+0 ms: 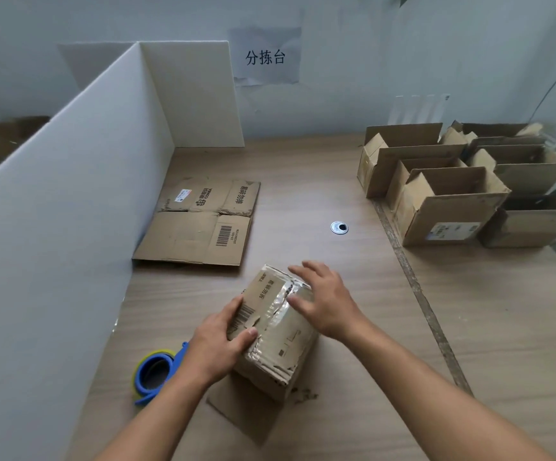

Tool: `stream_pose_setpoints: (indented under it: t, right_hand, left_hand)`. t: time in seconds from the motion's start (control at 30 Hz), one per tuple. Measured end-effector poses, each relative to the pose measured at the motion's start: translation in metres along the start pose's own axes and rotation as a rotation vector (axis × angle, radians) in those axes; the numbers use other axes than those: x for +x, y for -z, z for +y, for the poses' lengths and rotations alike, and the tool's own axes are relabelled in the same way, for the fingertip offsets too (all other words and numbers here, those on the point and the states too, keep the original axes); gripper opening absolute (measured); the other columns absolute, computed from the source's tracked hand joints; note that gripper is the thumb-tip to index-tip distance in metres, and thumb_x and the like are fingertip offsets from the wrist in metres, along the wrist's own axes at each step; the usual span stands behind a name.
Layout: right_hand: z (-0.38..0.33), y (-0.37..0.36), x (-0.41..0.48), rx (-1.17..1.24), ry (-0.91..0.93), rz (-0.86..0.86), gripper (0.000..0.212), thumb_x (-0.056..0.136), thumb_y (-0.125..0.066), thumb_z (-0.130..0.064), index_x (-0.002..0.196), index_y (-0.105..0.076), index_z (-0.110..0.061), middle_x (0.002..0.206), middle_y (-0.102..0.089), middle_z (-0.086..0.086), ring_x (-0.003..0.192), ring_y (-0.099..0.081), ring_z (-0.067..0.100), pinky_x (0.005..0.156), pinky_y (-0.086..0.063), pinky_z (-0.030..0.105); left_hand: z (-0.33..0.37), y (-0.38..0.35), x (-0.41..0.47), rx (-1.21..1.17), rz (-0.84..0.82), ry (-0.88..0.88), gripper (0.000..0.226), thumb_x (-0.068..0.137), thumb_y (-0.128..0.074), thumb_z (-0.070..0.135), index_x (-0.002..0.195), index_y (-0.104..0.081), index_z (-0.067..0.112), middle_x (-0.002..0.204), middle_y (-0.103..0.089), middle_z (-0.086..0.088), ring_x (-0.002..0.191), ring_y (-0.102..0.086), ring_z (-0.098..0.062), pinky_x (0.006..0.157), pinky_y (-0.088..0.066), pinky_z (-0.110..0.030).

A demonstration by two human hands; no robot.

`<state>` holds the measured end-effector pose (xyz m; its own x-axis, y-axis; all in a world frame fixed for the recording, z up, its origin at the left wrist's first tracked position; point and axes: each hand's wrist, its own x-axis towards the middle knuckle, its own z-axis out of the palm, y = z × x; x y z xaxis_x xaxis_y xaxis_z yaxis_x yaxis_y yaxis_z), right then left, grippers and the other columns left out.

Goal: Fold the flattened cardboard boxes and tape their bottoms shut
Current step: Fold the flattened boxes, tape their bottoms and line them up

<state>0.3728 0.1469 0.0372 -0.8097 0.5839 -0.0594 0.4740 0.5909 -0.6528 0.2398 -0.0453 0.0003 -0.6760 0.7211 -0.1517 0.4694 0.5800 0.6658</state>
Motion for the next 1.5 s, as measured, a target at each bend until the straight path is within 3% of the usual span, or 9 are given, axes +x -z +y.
stream_pose_setpoints:
  t: [0.13, 0.3, 0.53, 0.73, 1.0, 1.1, 1.27, 1.37, 1.5]
  right_hand:
    - [-0.019, -0.028, -0.044, -0.193, 0.033, -0.217, 0.093, 0.064, -0.032, -0.085, 0.149, -0.029, -0.048, 0.164, -0.007, -0.01, 0.152, 0.007, 0.018, 0.119, -0.014, 0.055]
    - [0.0, -0.049, -0.055, -0.398, 0.114, -0.301, 0.098, 0.065, -0.033, -0.082, 0.152, -0.005, -0.049, 0.164, 0.018, -0.005, 0.148, 0.027, 0.025, 0.12, -0.011, 0.057]
    - [0.027, -0.014, -0.031, -0.504, 0.256, -0.419, 0.075, 0.095, -0.058, -0.044, 0.153, -0.011, -0.052, 0.166, 0.01, -0.012, 0.152, 0.015, 0.023, 0.122, -0.01, 0.051]
    - [0.033, -0.018, -0.031, -0.431, 0.247, -0.411, 0.073, 0.096, -0.059, -0.038, 0.139, -0.008, -0.066, 0.161, 0.012, -0.022, 0.152, 0.017, 0.017, 0.122, -0.008, 0.051]
    - [0.039, -0.012, -0.036, -0.404, 0.236, -0.352, 0.079, 0.092, -0.064, -0.043, 0.135, -0.005, -0.073, 0.156, 0.013, -0.029, 0.152, 0.009, 0.014, 0.122, -0.019, 0.046]
    - [0.032, -0.009, -0.038, -0.453, 0.201, -0.369, 0.072, 0.092, -0.059, -0.052, 0.137, -0.005, -0.069, 0.155, 0.014, -0.027, 0.153, 0.009, 0.016, 0.121, -0.019, 0.045]
    - [0.017, -0.01, -0.038, -0.39, 0.178, -0.281, 0.074, 0.073, -0.017, -0.082, 0.144, -0.021, -0.062, 0.163, -0.007, -0.022, 0.153, 0.009, 0.014, 0.123, -0.004, 0.047]
    - [0.011, -0.015, -0.034, -0.317, 0.218, -0.153, 0.075, 0.078, -0.021, -0.078, 0.147, -0.034, -0.05, 0.16, -0.028, -0.012, 0.153, -0.003, 0.017, 0.122, -0.007, 0.049]
    - [-0.001, -0.021, -0.03, -0.099, 0.301, 0.007, 0.063, 0.087, -0.041, -0.065, 0.14, -0.055, -0.033, 0.147, -0.051, -0.002, 0.149, -0.025, 0.024, 0.119, -0.026, 0.052]
  left_hand:
    - [0.006, -0.013, 0.002, 0.017, 0.099, 0.024, 0.071, 0.087, -0.068, 0.047, 0.15, -0.039, 0.034, 0.124, -0.059, -0.006, 0.116, -0.055, -0.02, 0.099, -0.041, -0.029]
    - [-0.005, -0.019, -0.005, -0.045, 0.081, 0.003, 0.07, 0.083, -0.059, 0.058, 0.148, -0.041, 0.038, 0.13, -0.059, 0.001, 0.119, -0.056, -0.016, 0.104, -0.043, -0.031]
    - [-0.055, 0.003, -0.029, -0.003, 0.097, -0.085, 0.063, 0.083, -0.058, 0.051, 0.141, -0.051, 0.028, 0.119, -0.061, 0.006, 0.11, -0.058, -0.004, 0.097, -0.045, -0.025]
    - [-0.115, 0.004, -0.048, 0.55, -0.125, 0.21, 0.084, 0.089, -0.059, 0.052, 0.155, -0.007, 0.046, 0.136, -0.044, 0.001, 0.12, -0.05, -0.022, 0.098, -0.044, -0.035]
    - [-0.131, 0.001, -0.042, 0.661, -0.134, 0.155, 0.086, 0.096, -0.047, 0.032, 0.151, 0.017, 0.046, 0.106, -0.052, 0.0, 0.083, -0.05, -0.023, 0.078, -0.041, -0.032]
    - [-0.136, 0.013, -0.044, 0.6, -0.097, 0.113, 0.09, 0.095, -0.05, 0.036, 0.145, 0.023, 0.05, 0.113, -0.06, 0.001, 0.093, -0.061, -0.026, 0.081, -0.049, -0.035]
    - [-0.134, 0.039, -0.055, 0.446, 0.07, -0.075, 0.094, 0.09, -0.065, 0.046, 0.145, 0.01, 0.063, 0.108, -0.065, 0.008, 0.084, -0.064, -0.025, 0.066, -0.055, -0.038]
    - [-0.118, 0.056, -0.056, 0.421, 0.176, -0.283, 0.1, 0.079, -0.08, 0.038, 0.149, -0.011, 0.06, 0.094, -0.068, 0.009, 0.06, -0.061, -0.026, 0.049, -0.052, -0.034]
    - [-0.084, 0.074, -0.053, 0.439, 0.254, -0.549, 0.062, 0.091, -0.05, 0.053, 0.149, -0.033, 0.045, 0.088, -0.061, 0.014, 0.054, -0.051, -0.021, 0.047, -0.045, -0.028]
